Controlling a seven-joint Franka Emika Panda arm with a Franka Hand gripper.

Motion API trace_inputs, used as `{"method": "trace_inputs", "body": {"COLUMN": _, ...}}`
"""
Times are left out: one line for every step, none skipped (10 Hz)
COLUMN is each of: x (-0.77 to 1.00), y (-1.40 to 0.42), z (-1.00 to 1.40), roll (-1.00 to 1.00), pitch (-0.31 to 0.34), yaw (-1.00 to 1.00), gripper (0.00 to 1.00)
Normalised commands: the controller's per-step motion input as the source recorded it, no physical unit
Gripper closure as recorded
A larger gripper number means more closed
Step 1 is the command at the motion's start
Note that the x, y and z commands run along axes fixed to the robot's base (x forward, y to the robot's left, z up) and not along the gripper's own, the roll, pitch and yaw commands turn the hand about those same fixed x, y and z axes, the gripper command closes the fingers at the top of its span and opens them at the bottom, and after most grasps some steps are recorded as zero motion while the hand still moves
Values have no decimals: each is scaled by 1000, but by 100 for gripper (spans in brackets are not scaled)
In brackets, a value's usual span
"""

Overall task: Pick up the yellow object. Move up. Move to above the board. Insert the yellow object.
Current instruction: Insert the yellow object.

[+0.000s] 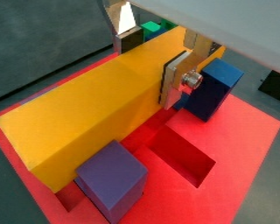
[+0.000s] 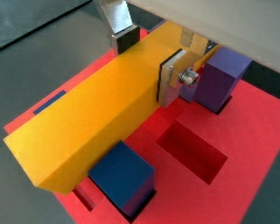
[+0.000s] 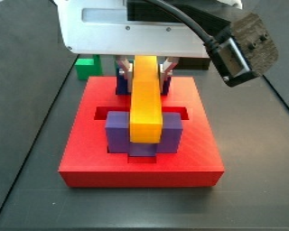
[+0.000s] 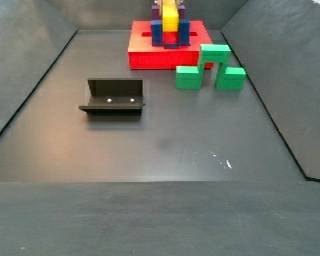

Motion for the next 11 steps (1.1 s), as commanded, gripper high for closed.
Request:
{"method": "trace_inputs", "body": {"x": 0, "y": 0, "z": -86, "roll": 14, "pitch": 0, "yaw": 0, "gripper": 100}}
{"method": "trace_inputs", "body": {"x": 0, "y": 0, "z": -97, "roll": 0, "pitch": 0, "yaw": 0, "gripper": 100}}
{"method": "trace_inputs", "body": {"x": 0, "y": 0, "z": -94, "roll": 0, "pitch": 0, "yaw": 0, "gripper": 100}}
{"method": "trace_inputs", "body": {"x": 0, "y": 0, "z": -100, "roll": 0, "pitch": 0, "yaw": 0, "gripper": 100}}
{"method": "trace_inputs", "body": {"x": 0, "y": 0, "z": -100, "roll": 0, "pitch": 0, "yaw": 0, "gripper": 100}}
{"method": "trace_inputs", "body": {"x": 0, "y": 0, "z": -94, "roll": 0, "pitch": 0, "yaw": 0, "gripper": 100}}
{"method": "trace_inputs", "body": {"x": 0, "y": 0, "z": -100, "roll": 0, "pitch": 0, "yaw": 0, "gripper": 100}}
{"method": "trace_inputs", "body": {"x": 0, "y": 0, "z": -137, "roll": 30, "pitch": -11, "yaw": 0, "gripper": 100}}
{"method": "trace_inputs", "body": {"x": 0, "y": 0, "z": -189, "roll": 40, "pitch": -19, "yaw": 0, "gripper": 100}}
{"method": "trace_inputs", "body": {"x": 0, "y": 0, "z": -197, "roll": 0, "pitch": -17, "yaw": 0, "gripper": 100}}
{"method": "trace_inputs", "body": {"x": 0, "y": 0, "z": -237, "roll": 0, "pitch": -43, "yaw": 0, "gripper": 100}}
